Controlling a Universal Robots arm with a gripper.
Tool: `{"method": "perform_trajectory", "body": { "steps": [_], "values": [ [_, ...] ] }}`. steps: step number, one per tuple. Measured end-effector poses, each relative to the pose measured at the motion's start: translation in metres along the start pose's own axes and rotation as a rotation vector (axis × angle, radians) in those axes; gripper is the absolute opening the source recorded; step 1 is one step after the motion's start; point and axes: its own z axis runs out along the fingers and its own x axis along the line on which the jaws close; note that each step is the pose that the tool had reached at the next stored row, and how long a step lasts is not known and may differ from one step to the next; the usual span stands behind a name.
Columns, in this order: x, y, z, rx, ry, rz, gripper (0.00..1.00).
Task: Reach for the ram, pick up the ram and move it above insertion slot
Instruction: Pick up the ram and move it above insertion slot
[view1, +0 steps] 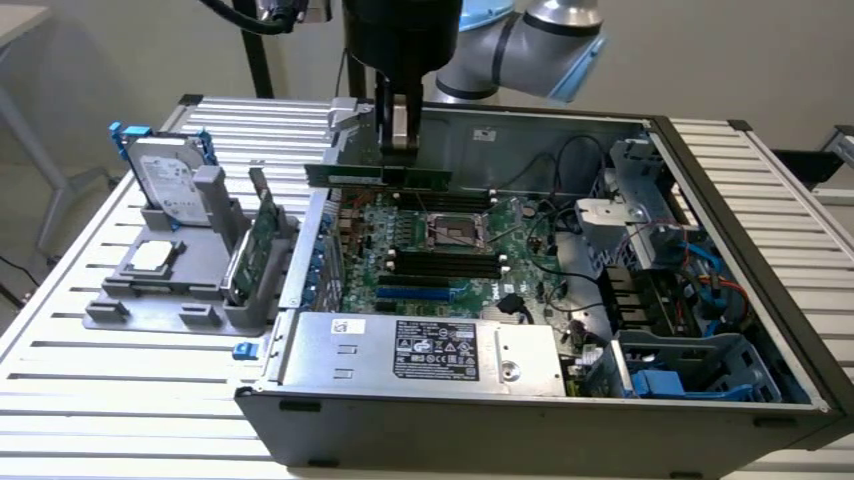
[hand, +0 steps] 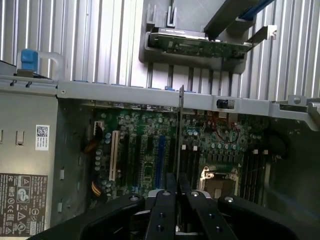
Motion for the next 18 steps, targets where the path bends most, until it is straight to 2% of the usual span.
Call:
{"method": "perform_trajectory", "body": {
  "steps": [6, 10, 18],
  "values": [
    [-0.002, -0.0276, 0.0007, -0.0004, 0.0, 0.0, 0.13],
    [-0.008, -0.0442, 0.003, -0.0005, 0.0, 0.0, 0.13],
    [-0.034, -0.0561, 0.0111, -0.0004, 0.0005, 0.0, 0.13]
  ]
}}
